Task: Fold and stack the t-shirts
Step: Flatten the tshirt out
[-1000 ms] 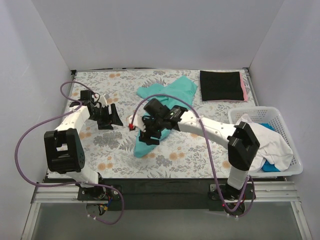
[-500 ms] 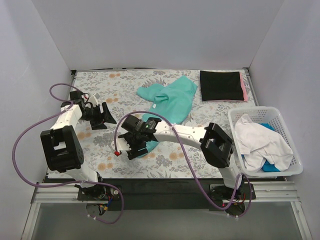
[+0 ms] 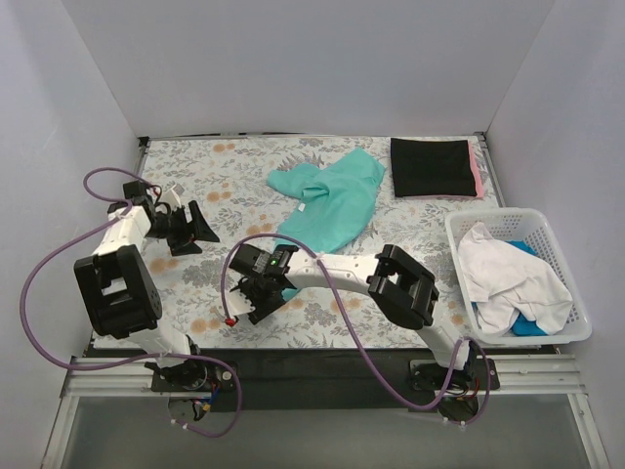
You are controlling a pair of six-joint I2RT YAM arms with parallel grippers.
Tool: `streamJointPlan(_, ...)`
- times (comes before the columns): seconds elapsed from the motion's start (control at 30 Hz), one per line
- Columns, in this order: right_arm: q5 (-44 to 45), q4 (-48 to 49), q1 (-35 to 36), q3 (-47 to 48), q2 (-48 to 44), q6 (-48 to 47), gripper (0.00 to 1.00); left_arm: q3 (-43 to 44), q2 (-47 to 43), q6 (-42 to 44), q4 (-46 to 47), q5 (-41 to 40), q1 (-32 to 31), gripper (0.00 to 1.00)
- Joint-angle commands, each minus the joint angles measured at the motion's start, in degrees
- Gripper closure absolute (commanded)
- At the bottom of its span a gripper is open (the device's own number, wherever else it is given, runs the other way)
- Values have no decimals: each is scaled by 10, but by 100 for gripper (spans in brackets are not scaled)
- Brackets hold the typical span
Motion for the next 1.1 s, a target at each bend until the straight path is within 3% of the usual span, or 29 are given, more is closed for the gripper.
streamJointPlan(0.0,27,-10,3,9,15,-47,42,3,-3,9,-7,23,11,30)
streamJointPlan(0.13,47,-17,3,-11,3,-59,53,7,1,8,-5,30,13,30)
streamJointPlan(0.23,57,-31,3,-9,-5,-60,79,11,9,5,-4,38,13,30)
streamJointPlan(0.27,63,-37,2,-6,-7,-60,98,13,11,6,-6,44,13,30)
streamJointPlan(0.37,70,-46,-8,23,-31,-50,99,14,11,8,-2,55,13,30)
streamJointPlan(0.53,56,-46,-68,174,-82,22,99,17,13,9,21,66,9,31)
streamJointPlan(0.7,34,-39,-207,262,-168,114,99,28,8,-4,55,48,-27,31)
streamJointPlan(0.83,44,3,-350,192,-276,164,99,36,9,-11,85,12,-74,32)
streamJointPlan(1.0,99,84,-440,-70,-467,175,99,45,27,-20,141,-48,-155,32)
streamJointPlan(1.07,141,98,-458,-129,-513,179,99,67,46,-41,155,-57,-165,33)
